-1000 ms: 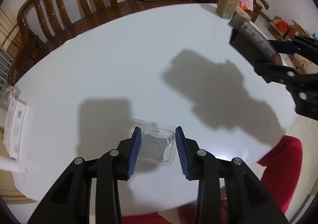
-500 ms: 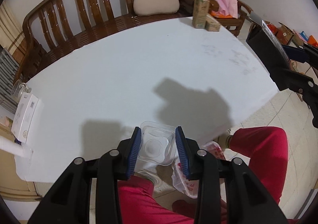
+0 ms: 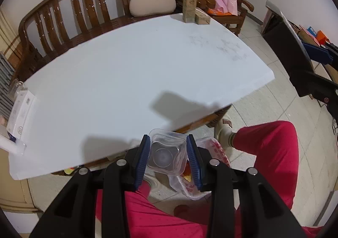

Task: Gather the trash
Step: 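Lift the tray and black box and carry them down over the white bag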

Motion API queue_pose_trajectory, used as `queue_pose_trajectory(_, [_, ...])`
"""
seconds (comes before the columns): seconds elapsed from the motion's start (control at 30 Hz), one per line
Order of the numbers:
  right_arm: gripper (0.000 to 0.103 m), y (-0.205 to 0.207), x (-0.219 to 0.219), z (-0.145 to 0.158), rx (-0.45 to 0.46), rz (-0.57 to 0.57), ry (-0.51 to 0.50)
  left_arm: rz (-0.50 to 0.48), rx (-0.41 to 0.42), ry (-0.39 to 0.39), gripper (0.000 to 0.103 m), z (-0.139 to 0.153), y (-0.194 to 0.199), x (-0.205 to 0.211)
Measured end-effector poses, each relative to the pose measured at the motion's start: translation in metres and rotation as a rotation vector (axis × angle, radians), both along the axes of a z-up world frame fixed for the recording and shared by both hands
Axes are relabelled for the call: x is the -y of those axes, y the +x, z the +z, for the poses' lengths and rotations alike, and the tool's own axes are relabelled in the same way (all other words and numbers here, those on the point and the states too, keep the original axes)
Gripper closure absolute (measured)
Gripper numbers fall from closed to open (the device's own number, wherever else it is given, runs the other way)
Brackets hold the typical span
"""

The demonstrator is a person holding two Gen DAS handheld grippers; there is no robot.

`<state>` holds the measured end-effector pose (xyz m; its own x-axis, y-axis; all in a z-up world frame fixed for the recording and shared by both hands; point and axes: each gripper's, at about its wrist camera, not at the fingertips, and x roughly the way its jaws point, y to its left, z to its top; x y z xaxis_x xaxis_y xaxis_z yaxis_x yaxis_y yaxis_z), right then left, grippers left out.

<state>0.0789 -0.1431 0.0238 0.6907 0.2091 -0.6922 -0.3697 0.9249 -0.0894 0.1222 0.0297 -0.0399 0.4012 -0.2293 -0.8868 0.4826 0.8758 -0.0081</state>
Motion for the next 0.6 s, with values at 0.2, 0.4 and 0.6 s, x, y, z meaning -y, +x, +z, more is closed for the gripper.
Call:
queue_pose_trajectory(0.2, [0.050, -0.019, -0.002, -0.011, -0.001, -0.002, -0.013, -0.010, -0.018, -0.017, 0.068, -0.012, -0.016, 0.007])
queue_pose_trajectory(0.4, [0.050, -0.031, -0.004, -0.028, -0.025, 0.000, -0.006, -0.019, -0.036, -0.012, 0.068, -0.028, -0.028, 0.014])
queue_pose_trajectory(0.6, [0.050, -0.041, -0.005, -0.048, -0.055, -0.002, -0.013, -0.027, -0.067, -0.011, 0.068, -0.049, -0.034, 0.020])
